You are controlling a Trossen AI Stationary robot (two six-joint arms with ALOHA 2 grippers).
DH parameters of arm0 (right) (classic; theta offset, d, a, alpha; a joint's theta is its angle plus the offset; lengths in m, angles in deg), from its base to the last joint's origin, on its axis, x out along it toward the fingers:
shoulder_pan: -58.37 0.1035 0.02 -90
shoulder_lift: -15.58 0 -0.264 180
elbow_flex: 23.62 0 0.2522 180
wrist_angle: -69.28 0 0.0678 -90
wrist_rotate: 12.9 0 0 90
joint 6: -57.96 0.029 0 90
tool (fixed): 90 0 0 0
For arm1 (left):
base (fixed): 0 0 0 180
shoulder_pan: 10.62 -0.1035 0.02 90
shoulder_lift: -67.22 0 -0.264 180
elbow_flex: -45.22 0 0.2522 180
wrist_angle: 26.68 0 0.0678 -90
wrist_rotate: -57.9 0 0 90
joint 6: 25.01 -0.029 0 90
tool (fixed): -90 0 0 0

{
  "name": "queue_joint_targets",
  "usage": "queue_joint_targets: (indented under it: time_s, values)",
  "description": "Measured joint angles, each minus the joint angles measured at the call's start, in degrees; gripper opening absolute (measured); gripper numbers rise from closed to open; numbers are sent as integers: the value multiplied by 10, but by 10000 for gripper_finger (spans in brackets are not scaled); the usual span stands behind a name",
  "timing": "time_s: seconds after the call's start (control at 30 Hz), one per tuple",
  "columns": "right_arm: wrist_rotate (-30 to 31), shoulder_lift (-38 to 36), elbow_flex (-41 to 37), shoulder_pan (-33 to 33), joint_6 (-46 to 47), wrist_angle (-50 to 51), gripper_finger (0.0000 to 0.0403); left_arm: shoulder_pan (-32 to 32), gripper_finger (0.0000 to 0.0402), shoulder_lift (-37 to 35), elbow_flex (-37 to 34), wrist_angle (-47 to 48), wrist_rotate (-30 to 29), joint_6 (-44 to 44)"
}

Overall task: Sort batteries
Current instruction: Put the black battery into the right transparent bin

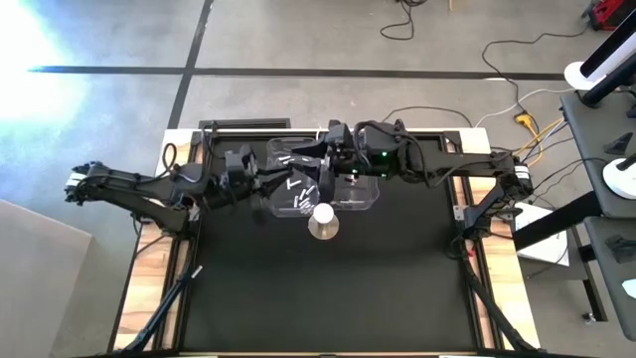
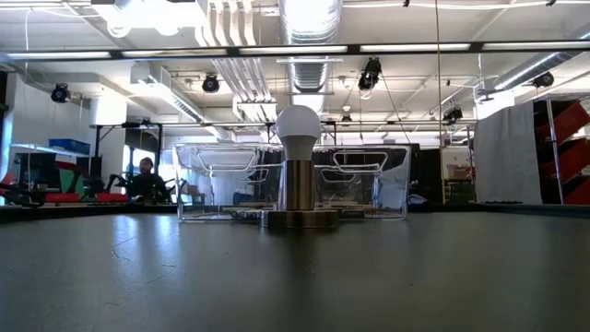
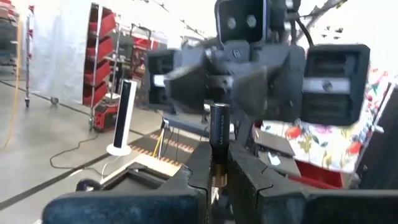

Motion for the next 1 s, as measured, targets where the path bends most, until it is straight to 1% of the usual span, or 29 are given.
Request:
queue_joint_targets:
  time_s: [0.17,0.3,0.47,0.77,0.9,1.0]
  values:
    - [1,0,-5,0,3,2,130,-8,13,19,0,-34,-3,1]
    - [2,0,-8,0,4,4,99,-12,13,29,0,-42,-4,2]
    - [3,0,-8,0,4,14,71,-17,13,36,0,-42,-3,11]
    - [4,0,-8,0,11,39,41,-27,13,36,0,-46,-3,-5]
    - [4,0,-9,0,8,48,33,-27,14,36,0,-27,-3,-15]
    - [2,0,-8,-3,0,50,31,-27,23,32,0,-23,-3,-41]
